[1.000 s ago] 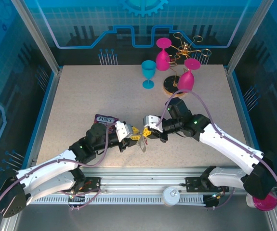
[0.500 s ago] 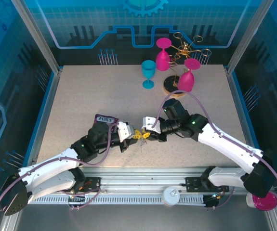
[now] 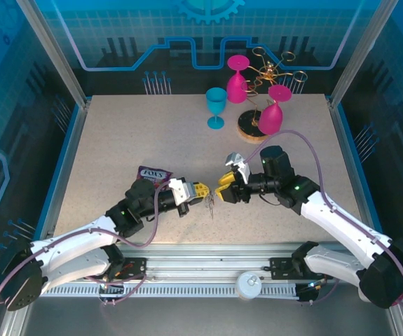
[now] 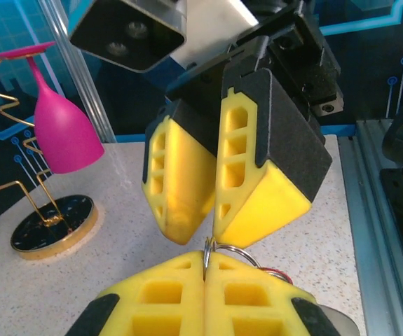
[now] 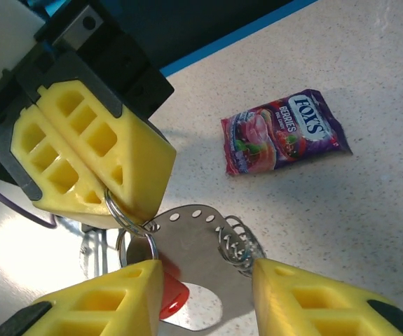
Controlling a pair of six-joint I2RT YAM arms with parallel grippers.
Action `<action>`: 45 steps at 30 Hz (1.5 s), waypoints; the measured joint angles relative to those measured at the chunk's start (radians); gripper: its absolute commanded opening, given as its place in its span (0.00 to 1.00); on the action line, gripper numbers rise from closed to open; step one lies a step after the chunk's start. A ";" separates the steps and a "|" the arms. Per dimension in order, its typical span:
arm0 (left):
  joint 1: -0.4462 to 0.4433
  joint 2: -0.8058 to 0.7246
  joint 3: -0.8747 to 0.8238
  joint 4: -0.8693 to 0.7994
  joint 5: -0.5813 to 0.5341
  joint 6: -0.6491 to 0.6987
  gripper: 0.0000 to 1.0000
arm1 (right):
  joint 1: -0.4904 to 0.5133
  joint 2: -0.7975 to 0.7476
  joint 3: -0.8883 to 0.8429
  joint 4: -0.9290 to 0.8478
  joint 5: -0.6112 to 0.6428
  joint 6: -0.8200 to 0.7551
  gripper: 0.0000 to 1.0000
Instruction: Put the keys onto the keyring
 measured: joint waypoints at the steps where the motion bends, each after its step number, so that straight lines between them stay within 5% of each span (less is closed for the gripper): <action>1: 0.000 0.002 0.000 0.006 -0.003 0.008 0.00 | -0.006 0.000 -0.013 0.029 -0.014 0.035 0.40; 17: -0.005 0.028 -0.020 0.140 -0.036 0.007 0.00 | -0.037 0.008 -0.101 0.272 -0.130 0.311 0.32; 23: -0.019 0.052 -0.027 0.164 -0.057 0.006 0.00 | -0.040 -0.014 -0.109 0.284 -0.082 0.306 0.38; 30: -0.019 0.084 -0.039 0.204 -0.066 -0.012 0.00 | -0.045 -0.183 -0.145 0.276 0.014 0.108 0.38; 45: -0.019 0.111 -0.039 0.263 -0.004 -0.074 0.00 | 0.014 -0.036 -0.062 0.151 -0.053 -0.357 0.21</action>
